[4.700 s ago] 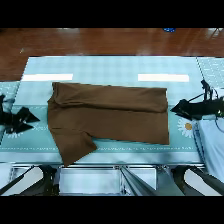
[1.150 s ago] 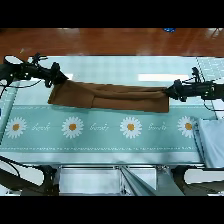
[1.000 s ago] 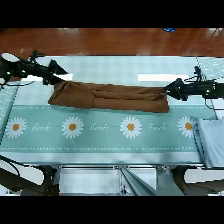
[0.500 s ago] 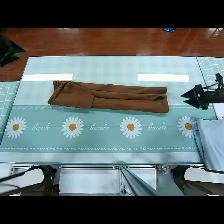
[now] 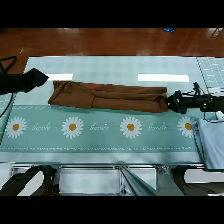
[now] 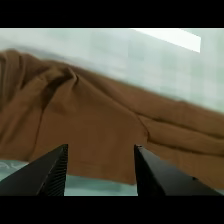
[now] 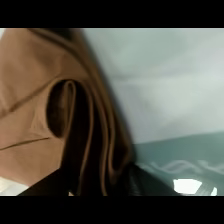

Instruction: Fold the shirts.

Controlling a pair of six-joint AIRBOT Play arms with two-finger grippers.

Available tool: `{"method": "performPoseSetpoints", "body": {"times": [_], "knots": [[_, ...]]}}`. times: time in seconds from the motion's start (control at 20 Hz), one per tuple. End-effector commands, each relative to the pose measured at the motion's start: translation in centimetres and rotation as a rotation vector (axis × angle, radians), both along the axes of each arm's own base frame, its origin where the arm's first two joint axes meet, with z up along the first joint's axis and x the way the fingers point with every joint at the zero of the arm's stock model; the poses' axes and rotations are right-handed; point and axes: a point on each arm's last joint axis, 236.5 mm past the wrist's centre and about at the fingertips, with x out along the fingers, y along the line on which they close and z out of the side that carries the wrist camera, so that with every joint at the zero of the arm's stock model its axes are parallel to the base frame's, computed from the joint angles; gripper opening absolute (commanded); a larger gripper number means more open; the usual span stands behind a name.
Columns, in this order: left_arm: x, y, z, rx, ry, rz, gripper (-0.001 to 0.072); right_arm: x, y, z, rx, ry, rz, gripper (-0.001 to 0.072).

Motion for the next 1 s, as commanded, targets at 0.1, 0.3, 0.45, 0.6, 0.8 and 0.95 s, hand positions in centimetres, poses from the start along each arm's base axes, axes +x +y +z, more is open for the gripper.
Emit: {"method": "performPoseSetpoints", "body": {"times": [0.1,0.3,0.45,0.6,0.8,0.95], "knots": [[-0.5,-4.8,-4.2,-0.048,0.105,-0.098,0.05,3.0,3.3,0.5,0.005,-0.09,0.061,0.0112],[-0.4,-7.0,-6.4,-0.079,0.162,-0.138,0.0019,3.7,3.9,5.1,-0.002,-0.19,0.165,0.0027],[-0.2,-9.0,-6.8,-0.123,0.166,-0.192,0.0019,1.5,3.7,8.3,-0.088,-0.234,0.267,0.0027],[0.4,-11.1,-6.5,-0.124,0.164,-0.241,0.0019,-1.4,2.3,12.0,-0.224,-0.281,0.316,0.0027],[1.6,-16.9,-6.4,-0.145,0.177,-0.353,0.0018,-5.4,1.9,18.5,-0.296,-0.414,0.282,0.0027],[1.3,-24.6,-7.9,-0.175,0.22,-0.493,0.0018,-8.5,3.1,22.0,-0.322,-0.476,0.279,0.0027]]}}
